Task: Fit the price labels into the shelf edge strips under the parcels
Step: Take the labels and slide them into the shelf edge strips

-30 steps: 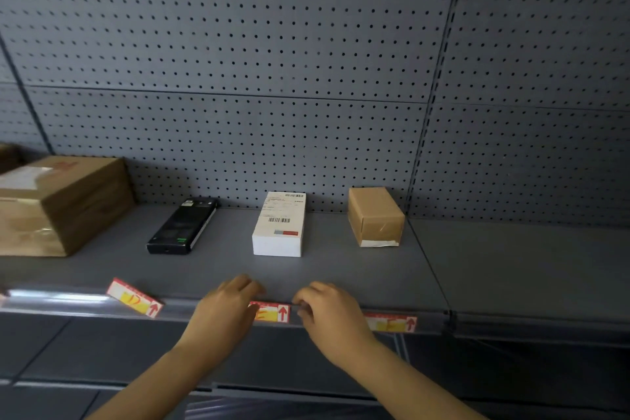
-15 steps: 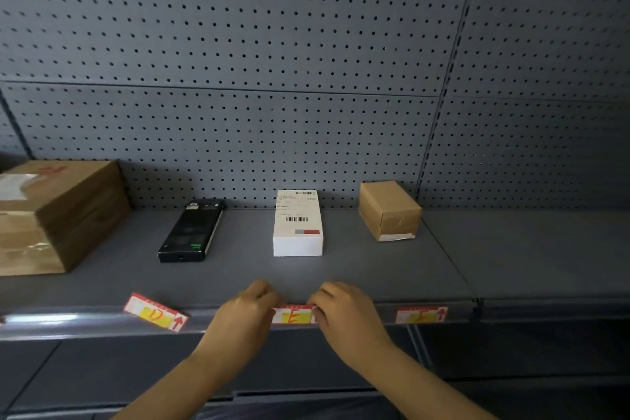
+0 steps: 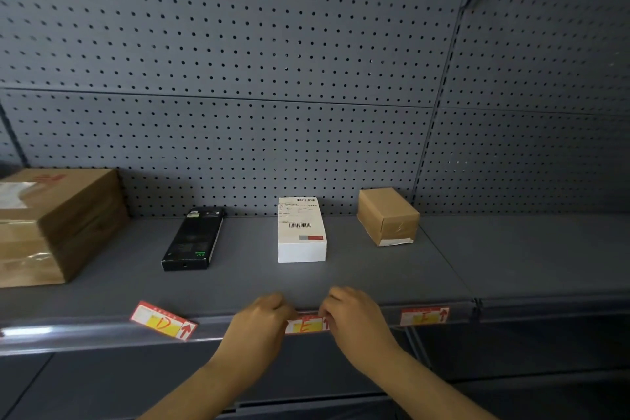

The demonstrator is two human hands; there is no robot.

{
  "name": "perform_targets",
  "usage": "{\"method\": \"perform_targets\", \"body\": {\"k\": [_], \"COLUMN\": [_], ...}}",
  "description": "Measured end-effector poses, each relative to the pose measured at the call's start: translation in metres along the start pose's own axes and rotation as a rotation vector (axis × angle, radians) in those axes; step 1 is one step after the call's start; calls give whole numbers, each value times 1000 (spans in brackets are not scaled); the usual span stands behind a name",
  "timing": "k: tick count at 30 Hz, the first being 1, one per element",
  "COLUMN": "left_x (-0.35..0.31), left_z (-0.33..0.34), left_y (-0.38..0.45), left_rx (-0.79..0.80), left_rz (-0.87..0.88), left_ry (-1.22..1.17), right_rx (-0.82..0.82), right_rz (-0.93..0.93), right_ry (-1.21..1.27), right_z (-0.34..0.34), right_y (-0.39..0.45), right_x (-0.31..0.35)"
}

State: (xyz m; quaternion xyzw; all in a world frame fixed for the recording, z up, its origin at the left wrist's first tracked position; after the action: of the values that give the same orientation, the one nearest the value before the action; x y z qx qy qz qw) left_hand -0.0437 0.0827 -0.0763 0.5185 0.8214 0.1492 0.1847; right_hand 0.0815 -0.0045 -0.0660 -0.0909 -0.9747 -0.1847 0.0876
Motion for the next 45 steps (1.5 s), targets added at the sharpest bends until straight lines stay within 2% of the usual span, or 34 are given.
{"method": "perform_targets", "body": {"k": [11,17,21,27,34,40,45], "left_x": [5,8,20,46,49,68,105], "left_z": [4,-4,-14,-22,-19,-31,-46], "left_y": [-4,-15,-28,-45,-45,-42,-55], "left_rx": [-2,-20,-22,-18,-45,-6,-25], "left_rz": [-27,-73,-142,-227,-161,-47,9], "left_ry": [-9,-39,-19,-5,-94,-106,-80], "right_rx": [24,101,7,25,-43,-37,-124], "right_rz": [-6,-7,-25,-20,36,101,168], "right_ry": [15,-96,-154,-163,-37,-151,-137], "right_z": [-1,6,8,18,26,27,30], "right_y": [-1,8,21,20,-3,-6,-10], "right_x": [-2,14,39,35,15,28,37]}}
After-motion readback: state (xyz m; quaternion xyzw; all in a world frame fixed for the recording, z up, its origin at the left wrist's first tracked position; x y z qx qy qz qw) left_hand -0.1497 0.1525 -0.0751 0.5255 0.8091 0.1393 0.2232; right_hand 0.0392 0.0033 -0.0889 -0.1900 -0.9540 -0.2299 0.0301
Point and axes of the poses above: each hand's wrist, its own y-axis towards the middle knuckle, its own z-axis out of the palm, x = y × z, the point moved 4 cm from there along y, towards the middle knuckle, and after that the axes turned 4 degrees about -x, right-handed, at the moved point
